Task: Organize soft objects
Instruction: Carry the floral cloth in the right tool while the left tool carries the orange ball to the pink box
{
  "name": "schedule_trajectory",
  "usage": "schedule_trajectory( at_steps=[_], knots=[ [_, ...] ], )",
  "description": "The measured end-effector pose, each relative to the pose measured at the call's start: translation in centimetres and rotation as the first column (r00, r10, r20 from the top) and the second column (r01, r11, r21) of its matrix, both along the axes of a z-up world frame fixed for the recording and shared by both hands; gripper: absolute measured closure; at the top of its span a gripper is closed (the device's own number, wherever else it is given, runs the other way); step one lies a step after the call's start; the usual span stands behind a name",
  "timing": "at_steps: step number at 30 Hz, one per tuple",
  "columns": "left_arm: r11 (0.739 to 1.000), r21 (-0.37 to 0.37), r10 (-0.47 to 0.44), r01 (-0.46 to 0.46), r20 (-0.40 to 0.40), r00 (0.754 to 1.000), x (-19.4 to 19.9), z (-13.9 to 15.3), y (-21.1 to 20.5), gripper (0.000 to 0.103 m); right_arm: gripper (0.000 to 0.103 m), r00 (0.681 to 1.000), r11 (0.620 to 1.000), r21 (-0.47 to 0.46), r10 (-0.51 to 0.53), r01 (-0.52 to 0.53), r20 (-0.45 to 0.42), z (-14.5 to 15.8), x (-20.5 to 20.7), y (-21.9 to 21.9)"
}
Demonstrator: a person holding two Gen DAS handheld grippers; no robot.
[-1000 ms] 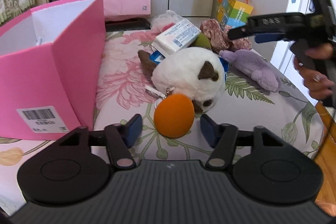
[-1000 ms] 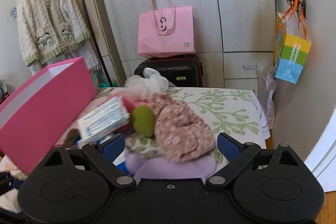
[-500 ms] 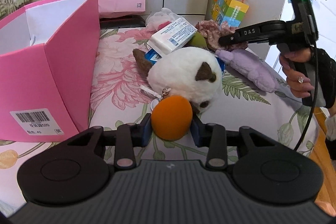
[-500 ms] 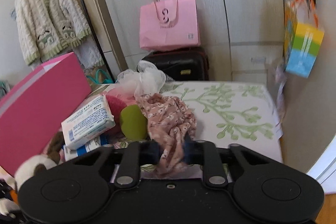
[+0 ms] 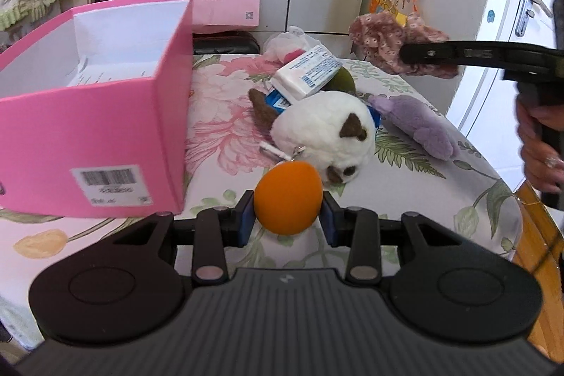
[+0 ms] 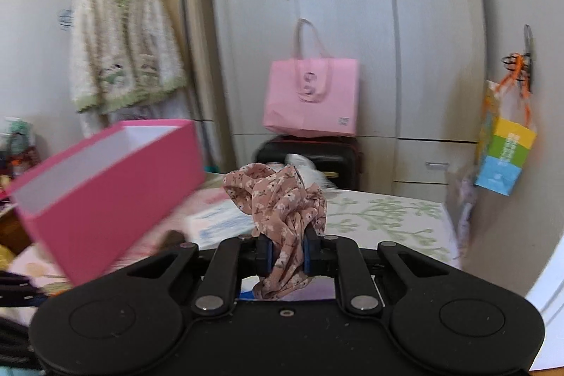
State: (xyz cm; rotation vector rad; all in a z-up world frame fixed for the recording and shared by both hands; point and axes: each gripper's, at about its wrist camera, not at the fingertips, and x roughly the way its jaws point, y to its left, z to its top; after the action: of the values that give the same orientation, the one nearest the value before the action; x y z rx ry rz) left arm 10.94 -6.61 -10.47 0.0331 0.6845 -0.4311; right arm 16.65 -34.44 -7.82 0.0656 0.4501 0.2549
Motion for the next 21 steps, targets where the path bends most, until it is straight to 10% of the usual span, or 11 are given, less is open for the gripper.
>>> schedule_trajectory(
  at_steps=[21],
  knots=[
    [0.999,0.009,0.036,-0.036,-0.04,0.999,-3.8,2.0,6.3,0.066,0.084,0.932,0.939,0.006,0.343,-0.345,-0.117,0.9,-8.4,9.9]
  ],
)
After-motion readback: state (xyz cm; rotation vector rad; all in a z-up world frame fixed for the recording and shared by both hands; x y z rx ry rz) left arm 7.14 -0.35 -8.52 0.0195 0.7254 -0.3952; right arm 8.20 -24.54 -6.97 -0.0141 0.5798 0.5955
